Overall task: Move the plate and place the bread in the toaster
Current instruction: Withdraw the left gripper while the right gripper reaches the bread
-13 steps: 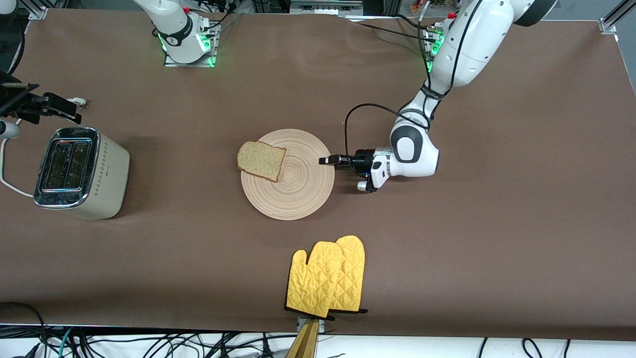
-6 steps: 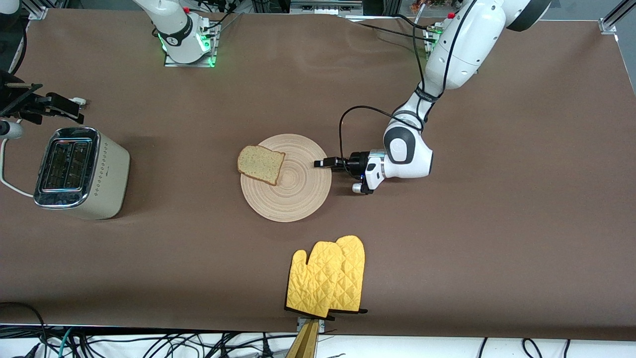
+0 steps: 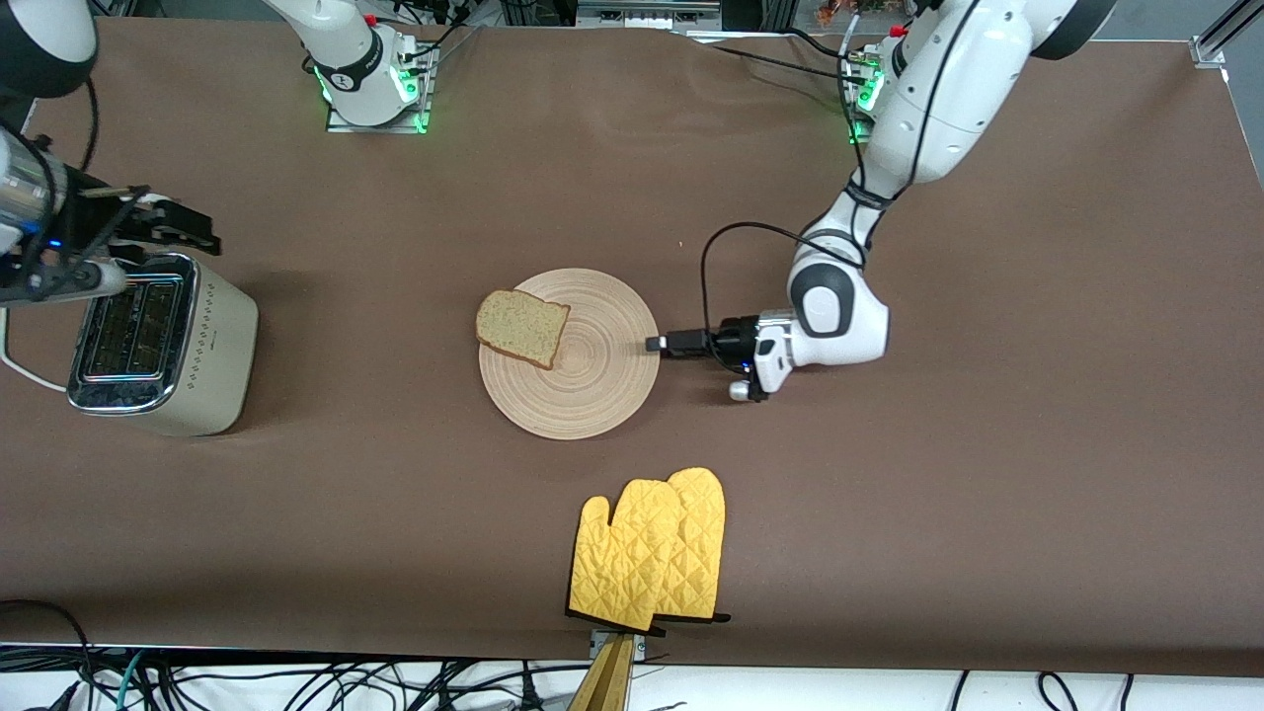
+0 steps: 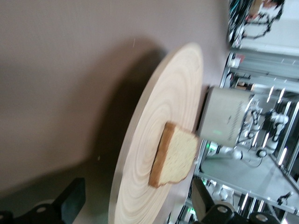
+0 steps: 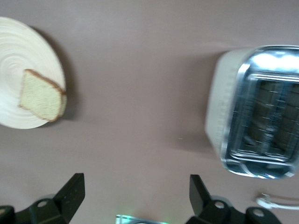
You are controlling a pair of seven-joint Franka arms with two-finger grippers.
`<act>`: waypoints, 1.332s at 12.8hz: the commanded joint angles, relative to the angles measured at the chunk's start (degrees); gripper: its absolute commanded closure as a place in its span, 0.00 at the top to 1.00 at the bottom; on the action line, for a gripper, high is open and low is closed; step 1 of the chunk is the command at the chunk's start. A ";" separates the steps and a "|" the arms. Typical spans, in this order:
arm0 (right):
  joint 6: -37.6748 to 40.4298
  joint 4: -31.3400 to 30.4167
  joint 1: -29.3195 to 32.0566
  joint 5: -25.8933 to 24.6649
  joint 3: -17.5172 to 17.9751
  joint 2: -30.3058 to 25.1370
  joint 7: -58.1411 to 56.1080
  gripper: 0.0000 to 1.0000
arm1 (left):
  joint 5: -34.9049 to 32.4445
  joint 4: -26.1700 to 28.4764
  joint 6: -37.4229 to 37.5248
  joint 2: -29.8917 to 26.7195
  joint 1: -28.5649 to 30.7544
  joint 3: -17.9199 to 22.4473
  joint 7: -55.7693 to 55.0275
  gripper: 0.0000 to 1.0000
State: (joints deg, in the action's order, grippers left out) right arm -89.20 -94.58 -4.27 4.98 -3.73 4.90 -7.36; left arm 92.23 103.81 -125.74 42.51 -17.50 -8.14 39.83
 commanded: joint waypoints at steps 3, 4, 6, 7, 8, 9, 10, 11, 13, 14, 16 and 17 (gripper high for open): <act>-9.82 -10.50 -1.00 11.06 -0.22 1.61 0.15 0.95 | -10.65 13.23 1.91 -16.28 14.32 -3.64 -1.23 1.00; -14.55 -15.23 -1.00 15.10 -0.22 1.08 0.15 0.96 | -13.80 15.52 0.69 -20.67 14.59 -3.46 -3.42 1.00; -22.66 -22.29 -1.09 19.87 1.87 1.08 0.15 0.99 | -32.27 16.42 -1.70 -27.45 18.09 -3.55 -9.65 1.00; -25.82 -25.19 -1.17 23.11 2.41 1.43 0.06 0.99 | -41.51 16.07 -1.70 -30.27 18.90 -3.46 -10.47 1.00; -30.46 -28.09 -1.44 25.58 4.42 1.43 0.06 1.00 | -48.82 15.98 -1.79 -33.43 20.38 -2.77 -10.56 1.00; -34.60 -30.46 -1.53 26.73 6.09 1.60 0.06 1.00 | -52.55 15.98 -1.79 -36.85 21.79 -1.28 -10.56 1.00; -38.81 -32.84 -1.61 29.36 7.24 2.30 0.15 1.00 | -53.28 16.07 -1.61 -40.45 21.98 1.69 -10.56 1.00; -42.34 -34.25 -1.61 33.65 9.77 3.61 -0.11 1.00 | -53.38 16.33 -1.44 -41.88 22.07 3.03 -10.21 1.00; -47.89 -34.88 -1.61 38.07 13.65 6.43 -0.55 0.99 | -61.22 15.72 3.28 -45.92 23.03 4.18 -10.21 1.00; -49.82 -35.06 -1.61 38.26 14.19 8.18 -1.16 0.99 | -70.77 14.24 3.83 -47.59 23.03 4.53 -10.65 1.00; -51.50 -35.06 -1.61 40.27 15.41 10.56 -5.71 0.98 | -81.20 13.17 6.19 -49.36 23.04 6.10 -10.65 1.00; -52.99 -35.15 -1.61 41.50 15.77 11.79 -8.61 0.95 | -85.24 11.17 10.13 -49.54 23.12 6.90 -10.56 1.00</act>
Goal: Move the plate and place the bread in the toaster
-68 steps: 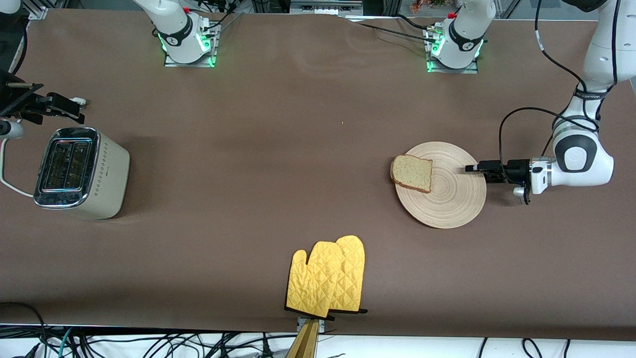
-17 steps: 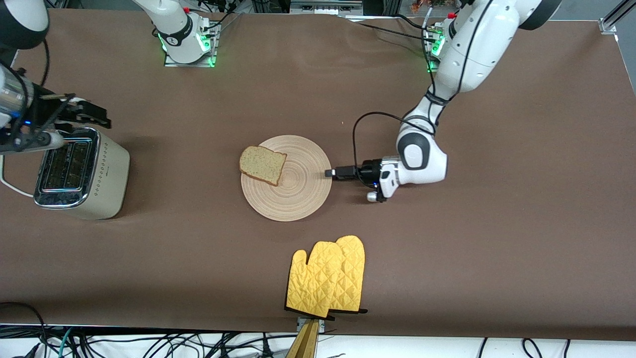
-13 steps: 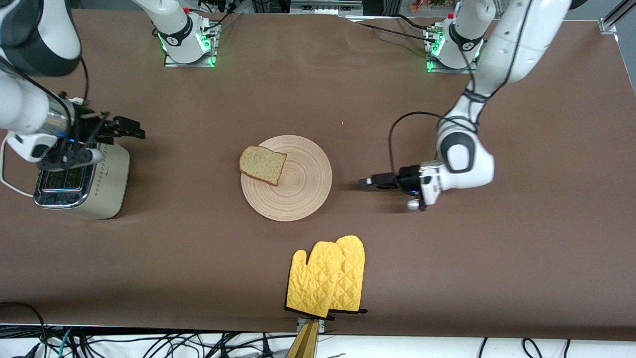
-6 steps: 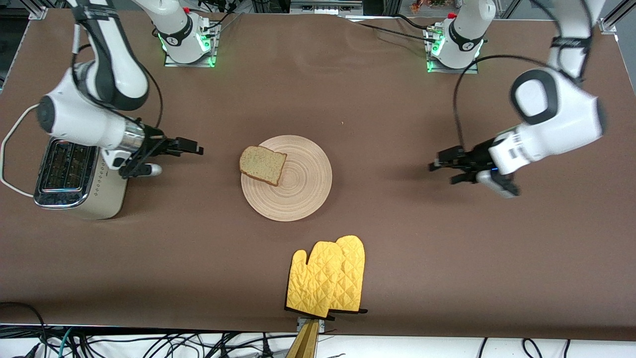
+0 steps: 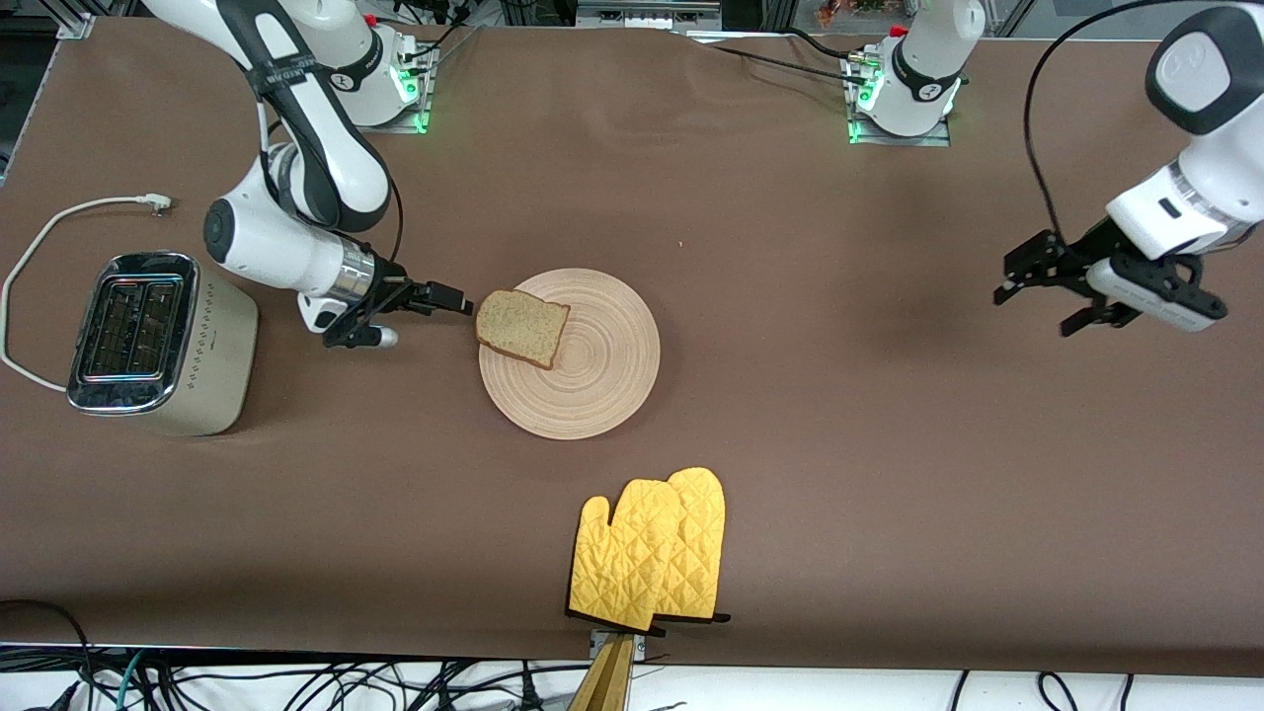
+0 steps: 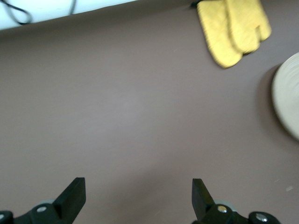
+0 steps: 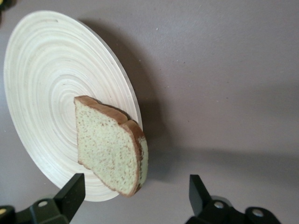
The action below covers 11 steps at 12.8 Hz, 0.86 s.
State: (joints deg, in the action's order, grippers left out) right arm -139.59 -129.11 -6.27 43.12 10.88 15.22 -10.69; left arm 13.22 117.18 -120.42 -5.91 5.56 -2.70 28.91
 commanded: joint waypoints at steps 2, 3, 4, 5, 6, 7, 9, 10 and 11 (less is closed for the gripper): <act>-3.68 -0.70 0.39 3.90 1.33 3.15 -7.24 0.85 | -12.32 -8.43 15.68 -1.12 -0.03 2.52 0.00 1.00; -3.50 -0.70 0.39 3.90 1.33 3.59 -8.55 0.72 | -12.52 -11.68 22.18 -1.12 -0.11 3.57 -2.35 1.00; -3.50 -0.61 0.39 3.90 1.33 4.90 -11.08 0.58 | -13.21 -14.41 25.82 -1.03 -0.55 3.93 -7.77 1.00; -3.59 -0.53 0.39 3.99 1.33 5.69 -12.24 0.53 | -15.14 -16.96 28.03 -1.12 -0.90 3.85 -12.61 1.00; -3.59 -0.35 0.39 4.51 1.59 5.96 -12.25 0.53 | -15.24 -18.47 30.14 -0.95 -1.34 3.85 -16.48 1.00; -3.24 -0.18 0.39 5.99 1.94 5.70 -12.25 0.54 | -14.63 -18.66 30.77 -0.94 -1.61 3.93 -20.61 1.00; -2.28 0.44 0.39 7.67 2.04 5.26 -12.25 0.55 | -12.71 -18.66 31.39 -0.86 -3.45 3.93 -33.24 1.00; -1.57 0.96 0.39 7.68 2.04 5.26 -12.08 0.55 | -12.26 -18.75 31.39 -0.86 -3.89 3.76 -36.70 1.00; -1.04 1.58 0.47 7.68 1.95 5.26 -11.99 0.55 | -12.25 -18.75 31.39 -0.68 -3.98 3.50 -36.91 1.00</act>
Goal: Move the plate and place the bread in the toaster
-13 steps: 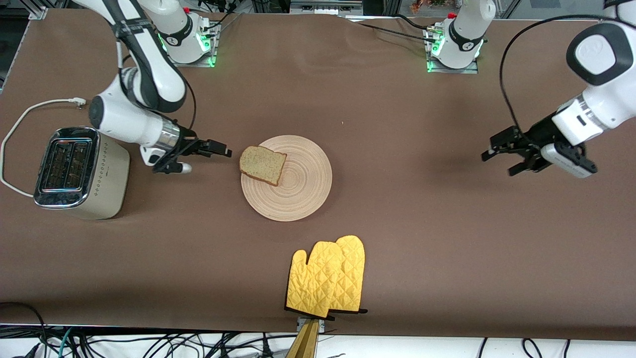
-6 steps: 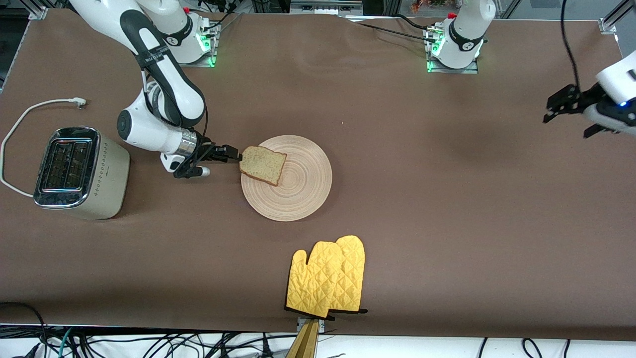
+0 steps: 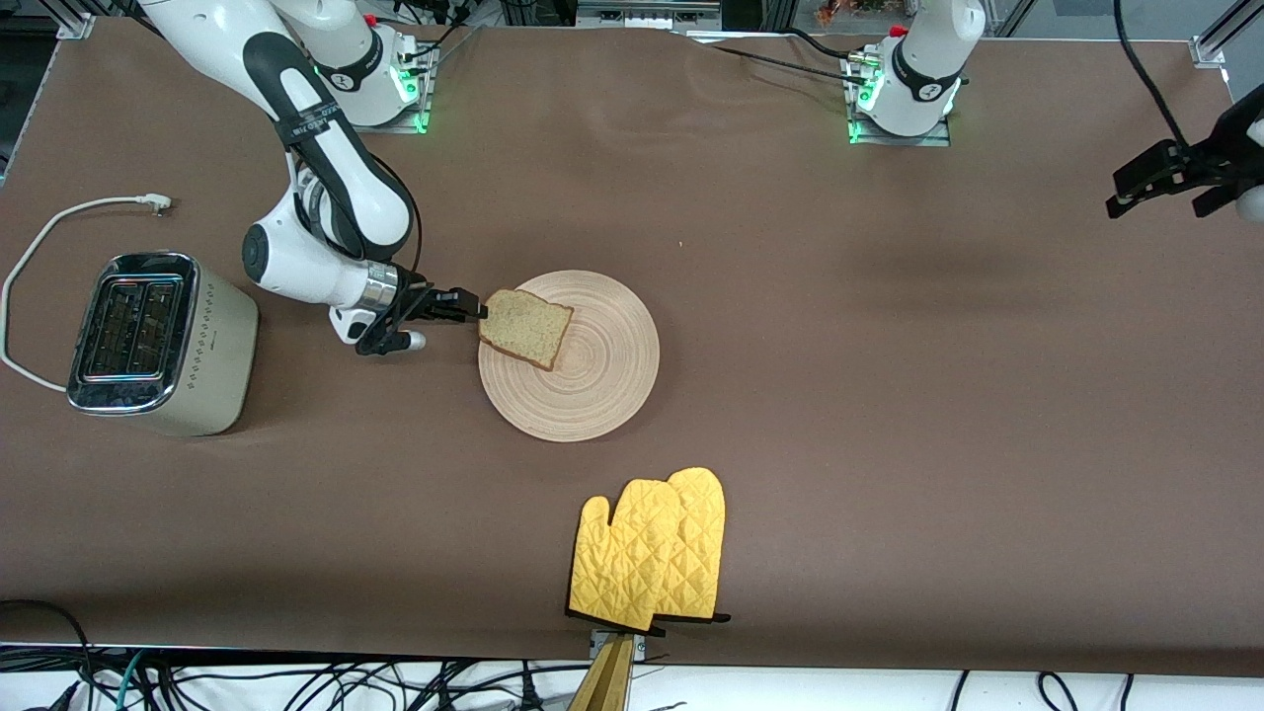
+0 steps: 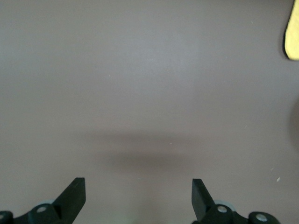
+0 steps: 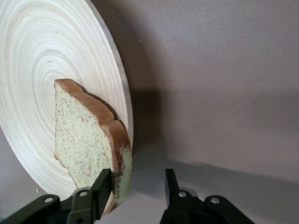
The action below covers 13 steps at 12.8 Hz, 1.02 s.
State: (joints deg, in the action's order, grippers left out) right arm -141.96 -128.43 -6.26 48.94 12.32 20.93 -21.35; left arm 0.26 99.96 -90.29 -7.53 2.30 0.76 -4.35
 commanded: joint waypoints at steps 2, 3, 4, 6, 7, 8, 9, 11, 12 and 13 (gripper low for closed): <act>1.78 1.34 0.37 2.38 0.60 -0.10 -0.98 0.54 | 0.71 -1.96 1.17 1.46 -1.33 -0.31 -4.17 1.00; 1.87 1.34 0.46 3.69 0.60 0.08 -1.15 0.54 | 0.71 -1.96 1.25 1.55 -1.34 -0.32 -4.35 1.00; 1.87 1.34 0.37 4.14 0.60 -0.01 -1.67 0.53 | 0.71 -1.96 1.25 1.55 -1.25 -0.32 -4.44 1.00; 1.78 1.34 -0.24 4.14 0.69 0.26 -1.68 0.34 | 0.71 -1.87 1.25 2.25 -0.46 0.03 -4.18 1.00; 1.52 1.34 -0.68 4.14 0.60 0.26 -1.68 0.27 | 0.71 -1.87 1.25 2.52 -0.37 0.21 -4.26 1.00; 1.34 1.34 -0.68 4.14 0.60 0.52 -1.77 0.26 | 0.71 -1.87 1.34 2.43 -0.28 0.21 -4.26 1.00; 1.25 1.34 -0.68 4.14 0.60 0.87 -1.77 0.24 | 0.71 -1.87 1.43 2.35 -0.20 0.12 -4.26 1.00; 1.69 1.69 -0.68 4.14 0.60 0.87 -1.77 0.00 | 0.71 -1.87 1.43 2.35 -0.19 0.04 -4.26 1.00; 1.78 1.69 -0.68 4.14 0.60 0.52 -1.59 0.00 | 0.71 -1.87 1.43 2.34 -0.19 0.04 -4.26 1.00; 1.78 1.86 -0.68 4.14 0.60 0.26 -1.33 0.00 | 0.71 -1.87 1.43 2.34 -0.19 -0.05 -4.26 1.00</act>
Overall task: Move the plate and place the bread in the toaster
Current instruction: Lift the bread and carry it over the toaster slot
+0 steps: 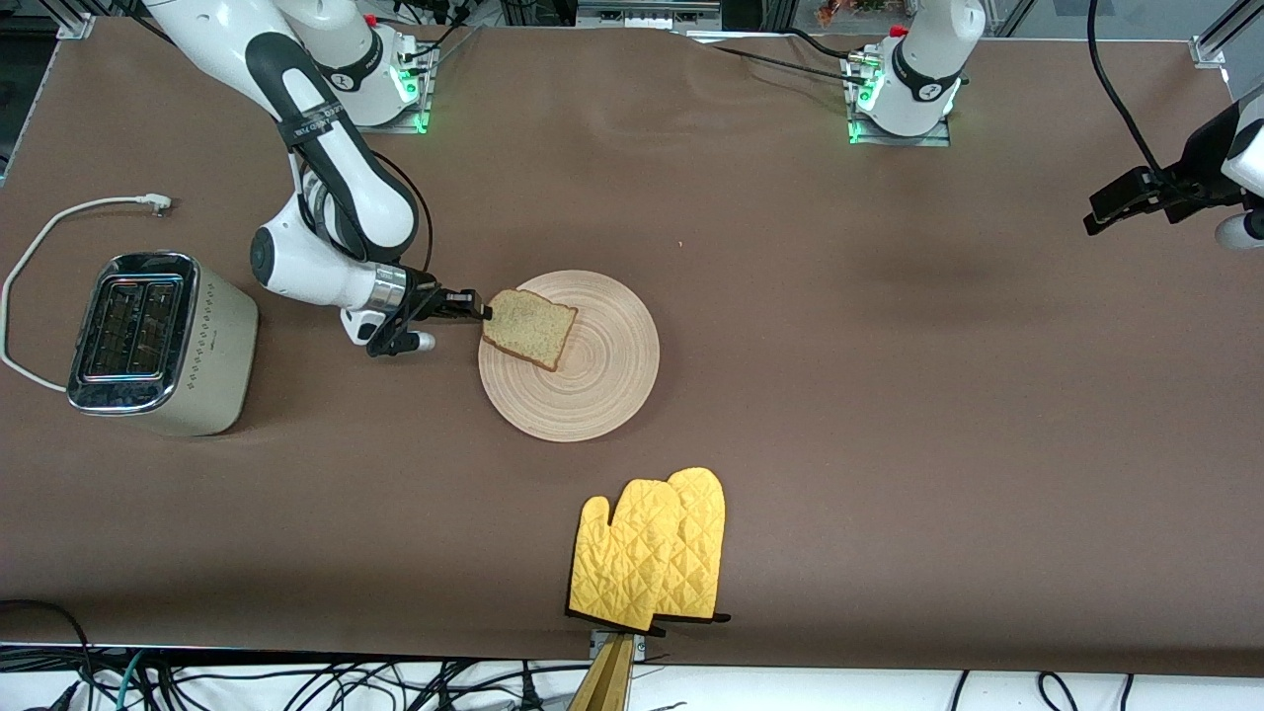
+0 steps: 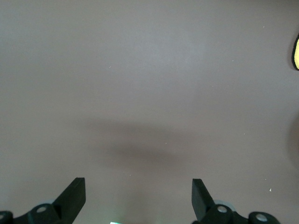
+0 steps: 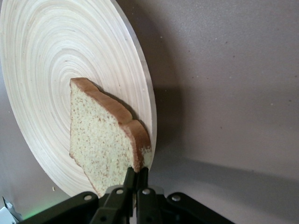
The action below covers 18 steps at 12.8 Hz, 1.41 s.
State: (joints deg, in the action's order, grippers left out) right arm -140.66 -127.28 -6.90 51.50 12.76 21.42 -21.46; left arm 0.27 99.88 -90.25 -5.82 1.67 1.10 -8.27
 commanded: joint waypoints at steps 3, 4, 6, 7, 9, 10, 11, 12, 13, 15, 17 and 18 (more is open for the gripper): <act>0.74 1.24 -0.05 1.15 -0.11 -2.16 -0.96 0.00 | 0.70 -1.80 1.57 0.54 0.44 -0.57 -0.43 1.00; 1.00 1.41 -0.05 0.36 -0.28 -2.78 0.18 0.00 | 0.70 -1.80 2.27 0.46 0.44 -0.66 -0.43 1.00; 4.06 4.03 -0.05 -7.85 -0.98 -3.22 4.20 0.00 | 0.70 -1.89 2.36 0.46 0.35 -0.83 -0.43 1.00; 7.38 6.84 -0.05 -14.35 -1.77 -3.22 8.41 0.00 | 0.70 -1.89 2.36 0.37 0.35 -0.83 -0.43 1.00; 13.80 12.90 0.13 -26.40 -2.13 -3.14 14.40 0.00 | 0.70 -1.89 2.45 0.28 0.27 -0.92 -0.51 1.00; 17.14 15.37 0.22 -30.37 -2.13 -3.22 16.86 0.00 | 0.70 -1.89 2.45 0.28 0.18 -0.92 -0.52 1.00; 20.57 17.91 0.22 -34.32 -2.30 -3.31 19.58 0.00 | 0.70 -1.97 2.45 0.28 0.09 -0.92 -0.43 1.00; 24.43 20.81 0.22 -38.97 -3.00 -3.40 21.96 0.00 | 0.70 -1.97 2.45 0.28 0.09 -0.92 -0.43 1.00; 30.04 24.32 0.22 -42.76 -3.70 -3.49 23.38 0.00 | 0.70 -1.89 2.45 0.28 0.18 -0.92 -0.43 1.00; 42.07 32.40 0.22 -48.84 -6.24 -3.40 24.00 0.00 | 0.70 -1.97 2.45 0.37 0.18 -0.83 -0.43 1.00; 52.89 38.39 0.39 -56.11 -7.83 -3.49 24.01 0.00 | 0.70 -1.97 2.45 0.37 0.09 -0.92 -0.43 1.00; 57.21 40.68 0.39 -60.86 -8.02 -3.40 23.92 0.00 | 0.70 -1.97 2.45 0.37 0.18 -0.92 -0.43 1.00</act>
State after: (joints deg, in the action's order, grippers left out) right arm -90.97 -91.79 -6.45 -3.08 5.06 17.48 1.59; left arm 0.27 99.36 -89.03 -5.82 1.61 0.45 -8.29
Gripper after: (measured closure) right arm 0.965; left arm 0.000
